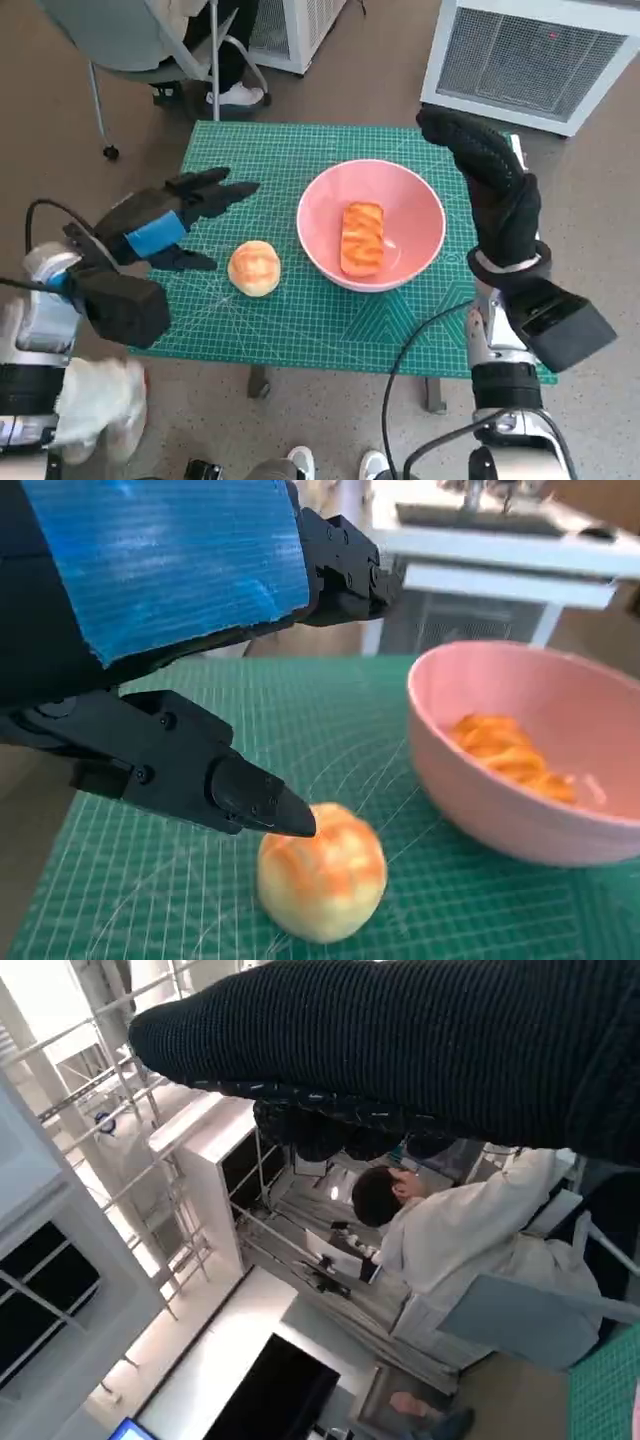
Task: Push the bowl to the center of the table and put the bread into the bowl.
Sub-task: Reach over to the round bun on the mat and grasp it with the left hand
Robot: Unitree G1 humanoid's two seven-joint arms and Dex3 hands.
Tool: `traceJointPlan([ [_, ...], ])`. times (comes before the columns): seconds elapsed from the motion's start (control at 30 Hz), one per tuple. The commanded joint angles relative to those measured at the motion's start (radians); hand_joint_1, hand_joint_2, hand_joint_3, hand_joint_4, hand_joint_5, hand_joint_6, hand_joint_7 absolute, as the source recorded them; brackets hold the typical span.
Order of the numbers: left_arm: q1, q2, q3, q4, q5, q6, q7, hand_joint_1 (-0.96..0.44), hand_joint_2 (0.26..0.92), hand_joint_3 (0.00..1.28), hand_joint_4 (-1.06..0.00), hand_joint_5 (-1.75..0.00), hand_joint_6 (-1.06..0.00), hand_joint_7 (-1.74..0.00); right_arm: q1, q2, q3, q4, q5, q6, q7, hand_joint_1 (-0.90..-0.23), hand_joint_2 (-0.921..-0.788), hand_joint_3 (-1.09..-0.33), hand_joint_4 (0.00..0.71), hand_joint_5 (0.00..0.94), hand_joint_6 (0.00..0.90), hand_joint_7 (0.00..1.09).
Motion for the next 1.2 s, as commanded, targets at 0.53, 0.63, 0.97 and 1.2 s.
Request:
traceJointPlan([
  [0.53, -0.054, -0.089, -0.129, 0.186, 0.098, 0.035, 0.026, -0.24, 0.844, 0.0, -0.24, 0.0, -0.36, -0.04, 0.017, -0.011, -0.005, 0.001, 0.006, 0.023, 0.021, -0.574, -0.921, -0.798, 0.296, 0.07, -0.001, 0.72],
  [0.63, -0.084, -0.108, -0.15, 0.252, 0.109, 0.033, 0.028, -0.24, 0.845, 0.0, -0.23, 0.0, -0.36, -0.04, 0.017, -0.016, -0.008, 0.006, 0.007, 0.02, 0.027, -0.574, -0.921, -0.798, 0.296, 0.07, -0.001, 0.72],
  [0.97, -0.149, -0.158, -0.189, 0.426, 0.12, 0.016, 0.033, -0.23, 0.847, 0.0, -0.25, -0.01, -0.39, -0.04, 0.019, -0.027, -0.009, 0.001, -0.004, 0.017, 0.027, -0.57, -0.921, -0.801, 0.294, 0.073, -0.001, 0.7],
  [1.2, -0.171, -0.174, -0.229, 0.501, 0.154, 0.021, 0.056, -0.19, 0.85, 0.0, -0.29, -0.02, -0.43, -0.06, 0.018, -0.03, -0.008, 0.004, -0.001, 0.017, 0.027, -0.577, -0.921, -0.799, 0.294, 0.074, -0.001, 0.69],
])
